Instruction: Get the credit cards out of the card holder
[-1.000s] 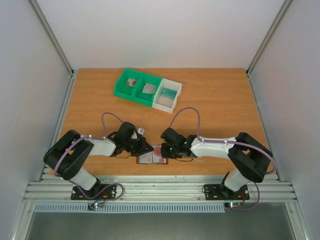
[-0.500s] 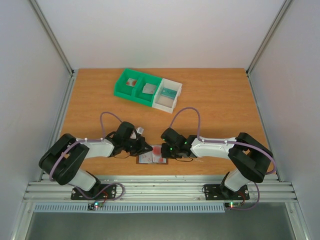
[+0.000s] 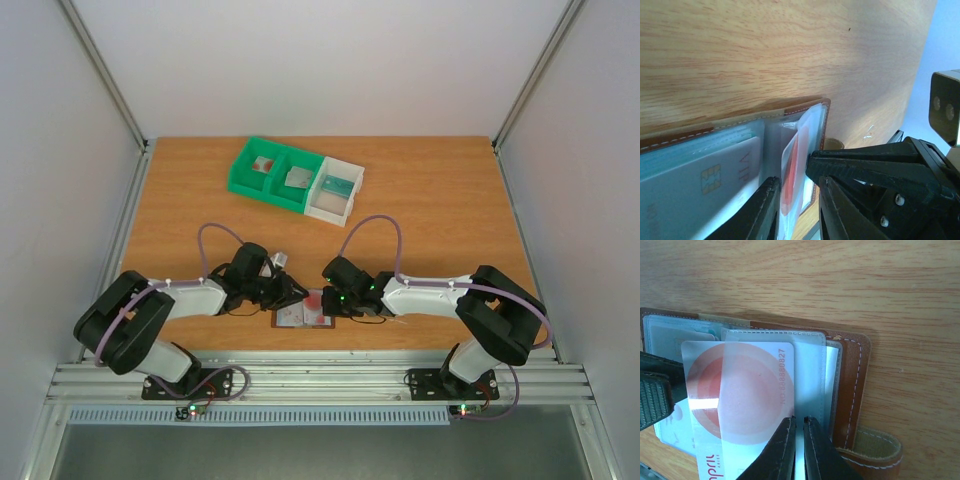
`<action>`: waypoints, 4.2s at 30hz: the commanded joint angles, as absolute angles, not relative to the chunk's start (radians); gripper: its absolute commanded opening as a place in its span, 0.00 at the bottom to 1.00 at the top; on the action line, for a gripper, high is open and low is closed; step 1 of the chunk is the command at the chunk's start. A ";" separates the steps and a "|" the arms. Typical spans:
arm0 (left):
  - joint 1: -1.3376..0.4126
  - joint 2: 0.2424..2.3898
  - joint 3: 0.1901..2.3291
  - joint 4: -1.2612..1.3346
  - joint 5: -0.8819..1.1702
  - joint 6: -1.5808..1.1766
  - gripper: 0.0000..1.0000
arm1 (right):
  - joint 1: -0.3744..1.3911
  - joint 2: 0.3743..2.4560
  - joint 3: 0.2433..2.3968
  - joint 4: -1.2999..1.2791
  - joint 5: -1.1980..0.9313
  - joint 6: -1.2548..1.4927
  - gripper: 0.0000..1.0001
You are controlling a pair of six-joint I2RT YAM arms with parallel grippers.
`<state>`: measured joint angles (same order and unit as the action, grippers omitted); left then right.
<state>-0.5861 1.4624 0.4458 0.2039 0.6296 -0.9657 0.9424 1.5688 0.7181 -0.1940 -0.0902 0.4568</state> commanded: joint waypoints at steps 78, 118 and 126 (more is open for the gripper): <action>-0.589 1.015 0.719 -0.436 0.771 -0.563 0.00 | 0.871 1.075 0.944 -0.661 -0.319 -0.063 0.20; -0.592 0.889 0.702 -0.270 1.144 -0.560 0.00 | 0.780 1.218 1.059 -0.577 -1.013 -0.041 0.19; -0.592 0.869 0.741 -0.328 1.023 -0.552 0.16 | 0.780 1.184 1.019 -0.499 -0.977 0.028 0.01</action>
